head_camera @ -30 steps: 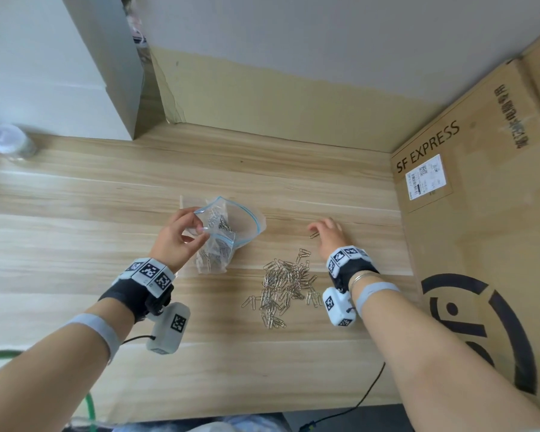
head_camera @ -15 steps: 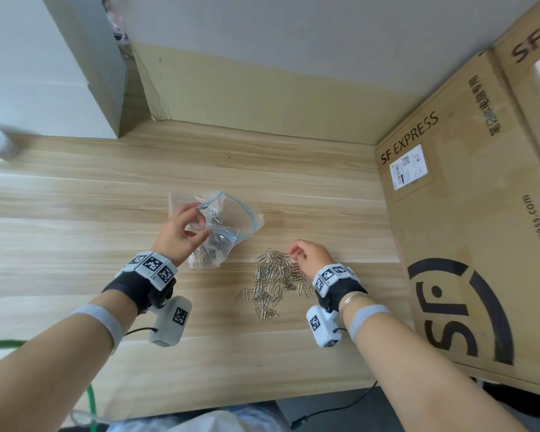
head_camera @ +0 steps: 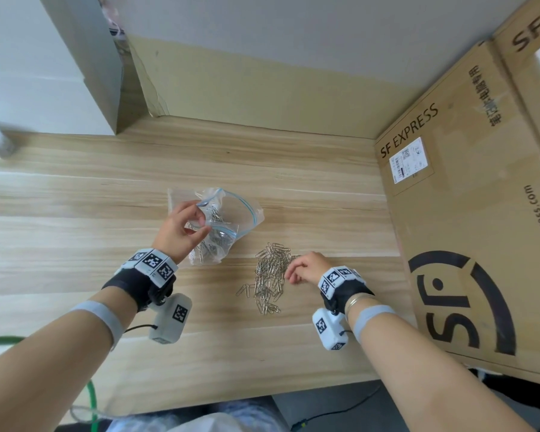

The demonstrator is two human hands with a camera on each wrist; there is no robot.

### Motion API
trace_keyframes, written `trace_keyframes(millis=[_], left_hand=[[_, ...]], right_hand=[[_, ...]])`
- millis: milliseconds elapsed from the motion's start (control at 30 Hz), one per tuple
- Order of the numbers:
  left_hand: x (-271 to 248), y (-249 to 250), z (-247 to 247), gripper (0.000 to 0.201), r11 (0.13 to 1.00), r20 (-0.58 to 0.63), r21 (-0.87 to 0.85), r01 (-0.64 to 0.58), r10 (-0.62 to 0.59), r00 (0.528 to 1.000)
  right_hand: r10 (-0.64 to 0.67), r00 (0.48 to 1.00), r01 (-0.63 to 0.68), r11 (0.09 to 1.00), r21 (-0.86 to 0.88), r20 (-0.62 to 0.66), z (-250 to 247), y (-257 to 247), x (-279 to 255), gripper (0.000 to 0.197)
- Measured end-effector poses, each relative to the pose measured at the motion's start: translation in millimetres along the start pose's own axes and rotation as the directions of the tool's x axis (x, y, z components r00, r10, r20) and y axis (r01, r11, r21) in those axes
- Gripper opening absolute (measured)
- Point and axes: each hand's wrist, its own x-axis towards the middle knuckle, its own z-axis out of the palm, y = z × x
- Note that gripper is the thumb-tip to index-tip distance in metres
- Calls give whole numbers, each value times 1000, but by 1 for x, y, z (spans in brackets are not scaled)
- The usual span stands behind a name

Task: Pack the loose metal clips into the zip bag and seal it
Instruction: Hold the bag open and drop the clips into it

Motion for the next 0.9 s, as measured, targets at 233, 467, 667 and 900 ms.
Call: trace_keyframes(millis=[233,467,667,900], left_hand=[[1,0,3,29,1000,-7,12,-10,10,1000],[0,-3,6,28,1000,-2,2,-8,8,1000],[-2,-1,7,27,1000,-6,3,6,-6,1000],[-2,1,10,28,1000,-16,-19,15,-15,1000]], right_hand=[[18,899,52,987,-149,437,27,-36,-7,31],[96,867,10,978,-210,488,43,-42,-5,34],[49,965,-8,988,-156,259,11,-36,-2,35],[-144,905,189,979,-76,401,64,-75,-5,27]])
